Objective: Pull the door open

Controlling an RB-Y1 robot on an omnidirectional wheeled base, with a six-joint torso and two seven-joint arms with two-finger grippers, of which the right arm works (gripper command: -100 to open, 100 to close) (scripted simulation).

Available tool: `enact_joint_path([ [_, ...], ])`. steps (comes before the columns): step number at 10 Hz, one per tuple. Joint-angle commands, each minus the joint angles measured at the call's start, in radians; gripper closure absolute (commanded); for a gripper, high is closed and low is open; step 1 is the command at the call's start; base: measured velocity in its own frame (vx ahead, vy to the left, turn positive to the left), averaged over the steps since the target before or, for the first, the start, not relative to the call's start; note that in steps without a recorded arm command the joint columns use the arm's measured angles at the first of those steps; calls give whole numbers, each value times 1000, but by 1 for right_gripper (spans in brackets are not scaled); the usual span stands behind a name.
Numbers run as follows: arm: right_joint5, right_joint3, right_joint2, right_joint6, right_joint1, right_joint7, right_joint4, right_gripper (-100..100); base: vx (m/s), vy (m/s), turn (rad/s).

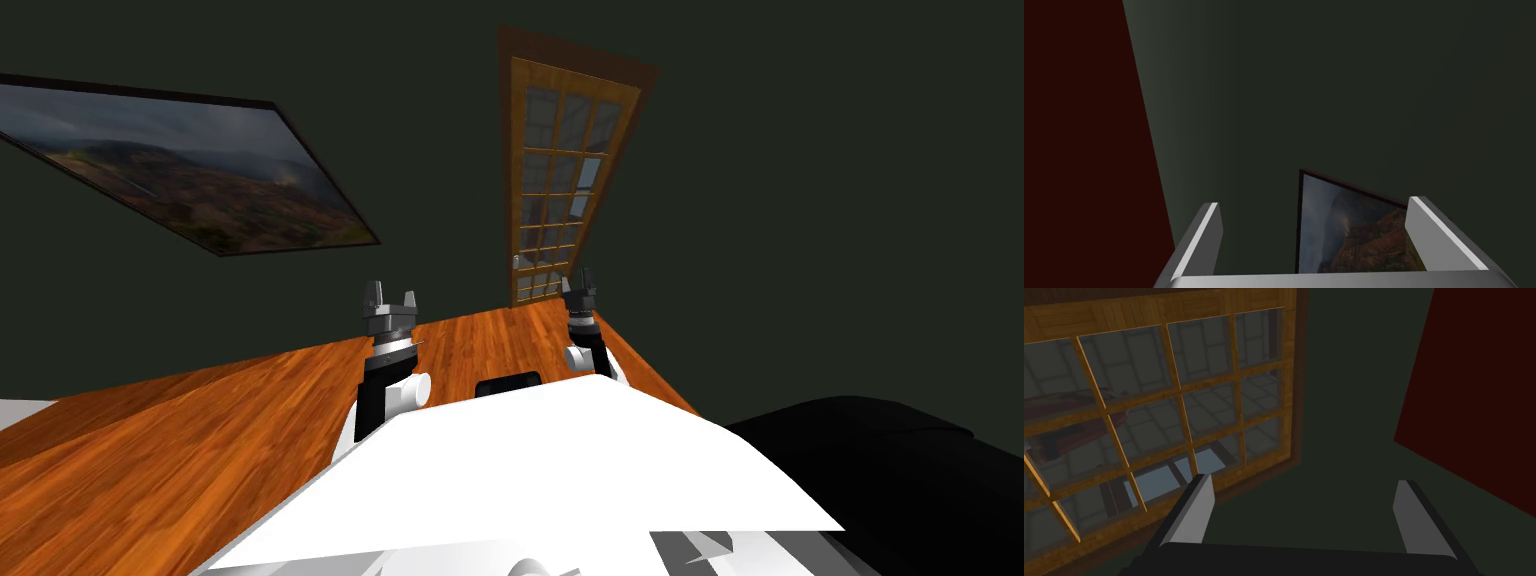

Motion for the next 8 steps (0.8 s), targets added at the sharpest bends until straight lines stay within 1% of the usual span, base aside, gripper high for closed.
enact_joint_path([
  [1,-23,-3,-7,-4,-7,-31,27,-100,83,-30,150],
  [5,-85,-9,-23,-27,-29,-111,122,-100,85,-27,152],
  [8,-135,-15,-36,-46,-47,-176,199,-100,88,-30,178],
])
